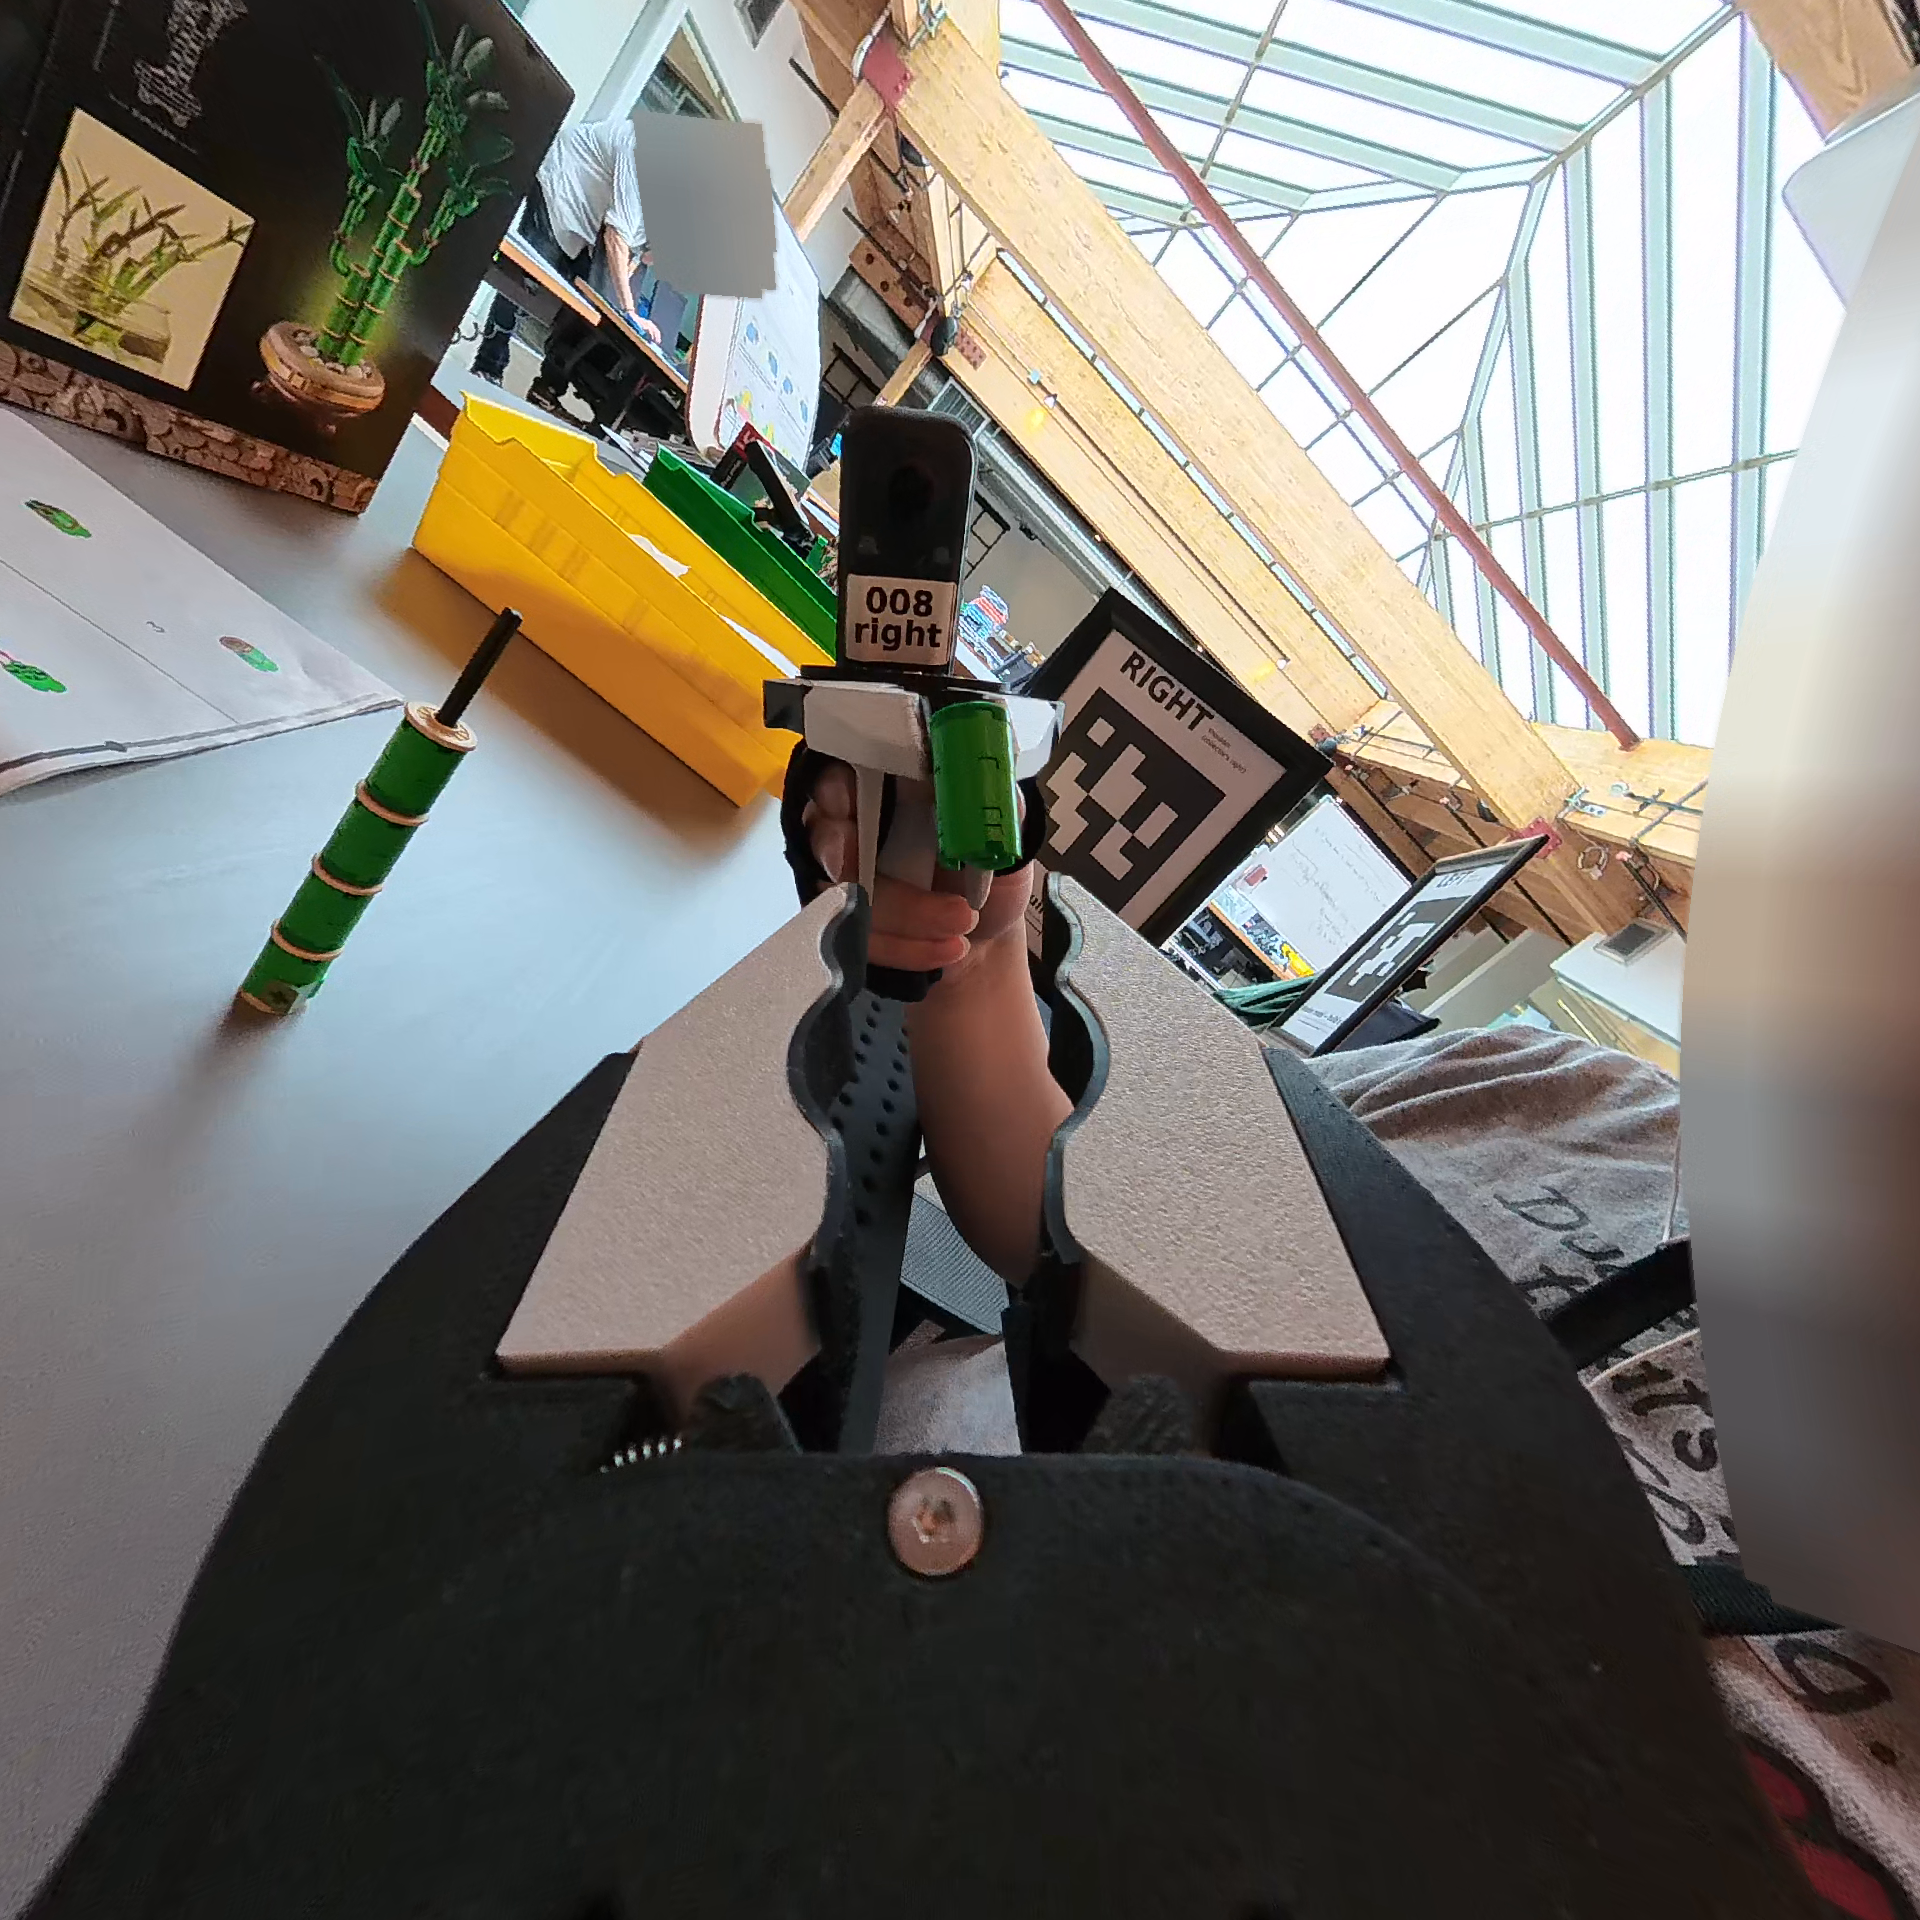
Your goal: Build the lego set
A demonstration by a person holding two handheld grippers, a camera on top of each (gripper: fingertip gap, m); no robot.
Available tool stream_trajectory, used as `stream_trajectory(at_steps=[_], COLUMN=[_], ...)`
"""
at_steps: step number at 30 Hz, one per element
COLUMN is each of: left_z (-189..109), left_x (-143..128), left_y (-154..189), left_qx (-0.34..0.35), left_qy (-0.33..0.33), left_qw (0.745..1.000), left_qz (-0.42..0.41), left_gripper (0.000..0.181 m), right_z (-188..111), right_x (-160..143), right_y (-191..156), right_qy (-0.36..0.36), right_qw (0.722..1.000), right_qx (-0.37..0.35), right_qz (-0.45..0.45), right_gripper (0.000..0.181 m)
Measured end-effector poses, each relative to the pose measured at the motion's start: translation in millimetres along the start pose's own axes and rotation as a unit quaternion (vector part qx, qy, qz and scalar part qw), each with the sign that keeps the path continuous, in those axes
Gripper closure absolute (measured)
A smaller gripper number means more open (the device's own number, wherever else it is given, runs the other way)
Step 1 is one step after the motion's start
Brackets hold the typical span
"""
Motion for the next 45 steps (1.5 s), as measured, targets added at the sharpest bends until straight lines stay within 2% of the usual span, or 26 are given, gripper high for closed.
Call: stream_trajectory(at_steps=[8, 13, 15, 27, 45], left_z=[3.3, 7.8, 8.0, 8.2, -7.9], left_x=[4.6, 0.6, -1.2, -1.4, 6.2], left_y=[-2.1, -3.2, -3.4, -2.3, -9.6], left_qx=[0.008, 0.006, -0.006, -0.007, 0.006], left_qy=[0.008, -0.011, -0.013, -0.019, 0.014], left_qw=[1.000, 1.000, 1.000, 1.000, 1.000], left_qz=[0.016, 0.020, 0.016, 0.018, -0.003], left_gripper=[0.147, 0.156, 0.167, 0.167, 0.167], right_z=[3.9, 6.4, 6.6, 6.8, -10.8], right_x=[-2.5, -6.3, -7.4, -7.4, -0.2], right_y=[-0.4, -0.7, -0.1, -1.2, 2.1], right_qy=[-0.012, -0.026, -0.030, -0.022, 0.023], right_qw=[1.000, 0.999, 0.999, 0.998, 0.997], right_qx=[-0.009, -0.019, -0.026, -0.025, -0.046], right_qz=[-0.007, -0.020, -0.026, -0.044, -0.051], right_gripper=[0.172, 0.172, 0.172, 0.171, 0.171])
Point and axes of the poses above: each gripper's, where its closed fingertips meet, z out along the fingers, x out of its top, y = z × x across the jaws, the point moved 10 cm from there along -z, back along the fingers, and after that the axes turned 6 degrees about -x, right-handed, at the moved point
